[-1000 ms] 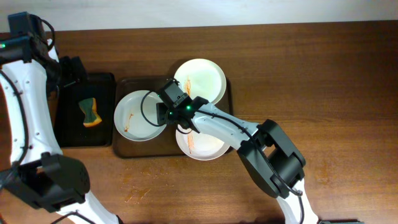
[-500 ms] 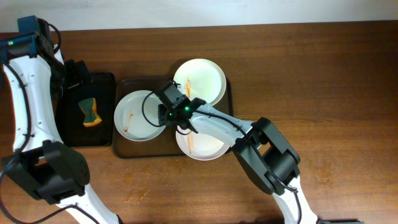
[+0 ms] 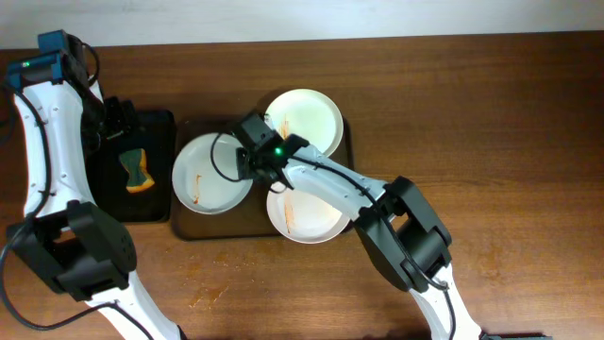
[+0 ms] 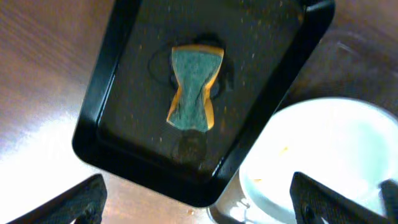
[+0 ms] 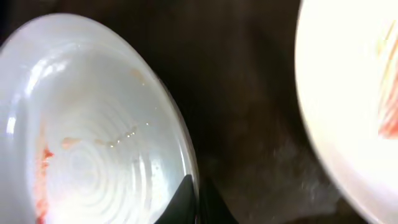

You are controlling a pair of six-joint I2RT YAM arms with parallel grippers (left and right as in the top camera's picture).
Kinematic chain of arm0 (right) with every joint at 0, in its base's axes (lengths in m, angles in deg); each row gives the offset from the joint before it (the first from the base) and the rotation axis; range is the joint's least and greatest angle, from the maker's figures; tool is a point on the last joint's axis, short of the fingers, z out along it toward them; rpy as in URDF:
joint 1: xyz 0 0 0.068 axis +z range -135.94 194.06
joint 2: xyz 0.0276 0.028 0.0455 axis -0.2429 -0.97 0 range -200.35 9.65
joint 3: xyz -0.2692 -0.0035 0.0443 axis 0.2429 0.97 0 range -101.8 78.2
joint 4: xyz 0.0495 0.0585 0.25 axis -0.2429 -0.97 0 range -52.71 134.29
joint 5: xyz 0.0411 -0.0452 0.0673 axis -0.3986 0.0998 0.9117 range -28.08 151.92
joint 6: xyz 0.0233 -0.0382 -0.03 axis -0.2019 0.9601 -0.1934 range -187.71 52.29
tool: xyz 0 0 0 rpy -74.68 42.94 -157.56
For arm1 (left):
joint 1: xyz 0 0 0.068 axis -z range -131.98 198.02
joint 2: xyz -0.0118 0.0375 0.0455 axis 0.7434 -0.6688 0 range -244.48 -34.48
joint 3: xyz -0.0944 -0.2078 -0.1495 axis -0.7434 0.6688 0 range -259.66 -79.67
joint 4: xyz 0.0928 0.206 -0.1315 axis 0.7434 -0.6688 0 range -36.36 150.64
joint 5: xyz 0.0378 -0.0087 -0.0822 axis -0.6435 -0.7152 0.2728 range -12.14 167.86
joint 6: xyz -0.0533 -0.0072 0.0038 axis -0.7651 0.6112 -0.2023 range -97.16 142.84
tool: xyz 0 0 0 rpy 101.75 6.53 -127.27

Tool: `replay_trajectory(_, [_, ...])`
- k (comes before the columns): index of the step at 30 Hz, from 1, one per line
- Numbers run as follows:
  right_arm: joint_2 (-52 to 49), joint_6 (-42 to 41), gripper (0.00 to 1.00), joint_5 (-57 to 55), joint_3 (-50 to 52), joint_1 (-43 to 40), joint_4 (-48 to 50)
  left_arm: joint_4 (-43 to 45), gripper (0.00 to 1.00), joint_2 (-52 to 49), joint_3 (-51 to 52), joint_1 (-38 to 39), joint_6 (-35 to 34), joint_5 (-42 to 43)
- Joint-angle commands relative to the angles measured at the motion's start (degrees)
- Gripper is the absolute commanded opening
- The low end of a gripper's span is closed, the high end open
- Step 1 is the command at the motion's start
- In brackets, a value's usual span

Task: Clean dirty plates on tray and stack at the side
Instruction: 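Grip the left white plate rim with the right gripper, then grasp the green-yellow sponge with the left gripper and lift it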

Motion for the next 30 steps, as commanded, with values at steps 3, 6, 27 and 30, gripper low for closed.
replay_trajectory(3, [-0.7, 2.7, 0.04, -2.8, -2.3, -0.3, -1.9, 1.2, 0.93, -0.4, 5.6, 0.2, -0.7, 2.4])
replay_trajectory(6, [-0.9, 1.9, 0.04, -2.9, -2.3, -0.5, -4.0, 5.4, 0.92, -0.4, 10.4, 0.2, -0.7, 3.2])
replay_trajectory(27, [-0.9, 2.0, 0.04, -2.8, -2.3, -0.4, -4.8, 37.1, 0.68, -1.3, 33.7, 0.0, -0.7, -1.3])
replay_trajectory(30, [-0.9, 2.0, 0.04, -2.8, -2.3, -0.4, -4.8, 37.1, 0.68, -1.8, 33.7, 0.0, -0.7, -2.0])
